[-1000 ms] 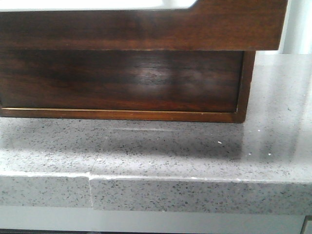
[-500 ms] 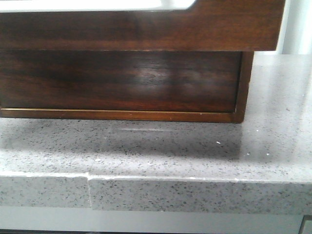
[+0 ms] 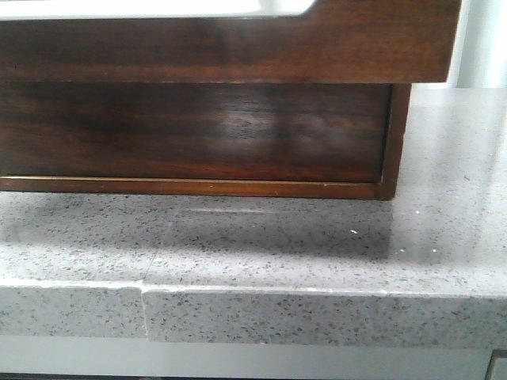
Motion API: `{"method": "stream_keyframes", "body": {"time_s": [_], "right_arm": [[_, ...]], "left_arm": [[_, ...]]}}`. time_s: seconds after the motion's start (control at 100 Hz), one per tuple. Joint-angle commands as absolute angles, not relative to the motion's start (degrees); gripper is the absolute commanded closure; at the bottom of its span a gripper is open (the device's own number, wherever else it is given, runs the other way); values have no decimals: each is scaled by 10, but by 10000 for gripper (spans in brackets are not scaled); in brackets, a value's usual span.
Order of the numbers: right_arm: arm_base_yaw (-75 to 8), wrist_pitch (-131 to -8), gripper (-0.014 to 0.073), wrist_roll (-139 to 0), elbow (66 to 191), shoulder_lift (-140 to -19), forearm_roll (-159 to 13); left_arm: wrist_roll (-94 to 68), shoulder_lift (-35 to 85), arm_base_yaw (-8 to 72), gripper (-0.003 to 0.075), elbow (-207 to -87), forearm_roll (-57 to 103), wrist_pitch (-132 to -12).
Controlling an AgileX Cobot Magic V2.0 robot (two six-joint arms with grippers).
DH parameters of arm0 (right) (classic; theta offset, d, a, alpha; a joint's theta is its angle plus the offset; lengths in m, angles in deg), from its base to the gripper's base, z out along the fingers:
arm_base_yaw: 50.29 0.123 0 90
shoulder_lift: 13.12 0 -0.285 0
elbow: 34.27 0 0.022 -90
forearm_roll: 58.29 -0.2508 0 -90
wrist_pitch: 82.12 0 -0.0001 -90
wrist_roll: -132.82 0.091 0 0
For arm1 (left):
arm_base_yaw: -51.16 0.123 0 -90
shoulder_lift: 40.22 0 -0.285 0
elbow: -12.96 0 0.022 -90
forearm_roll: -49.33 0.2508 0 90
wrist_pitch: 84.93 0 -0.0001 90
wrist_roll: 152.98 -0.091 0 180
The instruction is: Put scissors in drawer with both arms
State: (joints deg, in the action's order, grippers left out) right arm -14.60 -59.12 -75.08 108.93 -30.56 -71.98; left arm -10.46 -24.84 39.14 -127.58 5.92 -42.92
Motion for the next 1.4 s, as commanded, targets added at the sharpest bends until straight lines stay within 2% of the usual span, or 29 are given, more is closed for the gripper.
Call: {"method": "stream_keyframes", "body": {"time_s": [0.0, 0.27, 0.45, 0.57, 0.64, 0.74, 0.8, 0.97, 1.39], "right_arm": [[-149, -638, 640, -750, 1101, -314, -716], [-149, -638, 640, -750, 1101, -314, -716], [-149, -638, 640, -750, 1101, -314, -716], [-149, -638, 640, -750, 1101, -314, -716], [-149, -638, 640, -750, 1101, -314, -716], [-149, -638, 640, -750, 1101, -314, -716], [-149, -638, 640, -750, 1101, -314, -716], [-149, -638, 640, -750, 1101, -314, -716], [-149, -638, 640, -750, 1101, -314, -716]], "left_arm": [[-99, -240, 386, 740, -1288, 39, -466], [-100, -241, 391, 740, -1284, 39, -462], [-110, -258, 405, 740, -1266, 119, -481], [-99, -284, 413, 740, -1212, 199, -548], [-17, -298, 419, 740, -1160, 302, -609], [250, -310, 429, 740, -1078, 497, -713], [335, -314, 429, 740, -1034, 564, -758], [346, -328, 429, 740, -945, 532, -788], [346, -347, 429, 740, -889, 471, -688]]}}
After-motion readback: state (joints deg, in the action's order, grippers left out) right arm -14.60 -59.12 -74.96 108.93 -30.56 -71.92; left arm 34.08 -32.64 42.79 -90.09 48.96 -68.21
